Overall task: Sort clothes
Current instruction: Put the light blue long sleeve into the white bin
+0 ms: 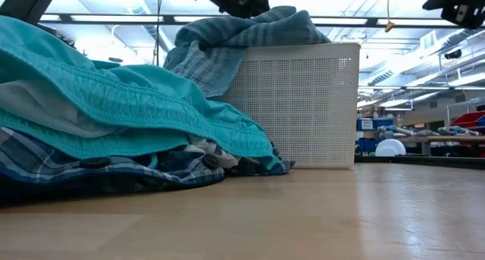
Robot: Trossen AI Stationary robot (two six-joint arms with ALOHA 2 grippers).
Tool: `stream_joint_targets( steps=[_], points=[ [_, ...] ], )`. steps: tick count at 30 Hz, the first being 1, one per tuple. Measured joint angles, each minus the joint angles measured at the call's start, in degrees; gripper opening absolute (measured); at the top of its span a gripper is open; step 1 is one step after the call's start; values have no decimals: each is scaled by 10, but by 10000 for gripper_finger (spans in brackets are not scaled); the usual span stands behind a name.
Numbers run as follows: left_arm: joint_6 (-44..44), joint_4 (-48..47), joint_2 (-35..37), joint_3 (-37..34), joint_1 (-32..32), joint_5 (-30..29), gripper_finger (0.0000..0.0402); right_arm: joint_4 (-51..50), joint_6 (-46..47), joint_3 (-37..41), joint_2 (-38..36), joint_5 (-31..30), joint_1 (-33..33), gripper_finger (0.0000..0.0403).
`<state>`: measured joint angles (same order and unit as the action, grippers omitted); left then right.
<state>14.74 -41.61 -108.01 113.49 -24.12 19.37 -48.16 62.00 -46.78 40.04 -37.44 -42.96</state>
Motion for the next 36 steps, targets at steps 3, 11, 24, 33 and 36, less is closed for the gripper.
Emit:
stream_joint_targets(
  steps=[3,11,24,33,36],
  points=[
    [30,-1,14,0,4,3,125,0,-38,0,-25,20,5,113],
    [51,-65,74,46,32,-157,126,-1,-115,0,-69,69,5,113],
    [143,-254,101,77,178,-358,126,-9,-173,0,-94,107,5,113],
    [142,-332,68,77,231,-405,126,-9,-182,0,-93,121,5,113],
    [147,-369,57,77,235,-402,126,-4,-181,0,-93,121,5,113]
  ],
)
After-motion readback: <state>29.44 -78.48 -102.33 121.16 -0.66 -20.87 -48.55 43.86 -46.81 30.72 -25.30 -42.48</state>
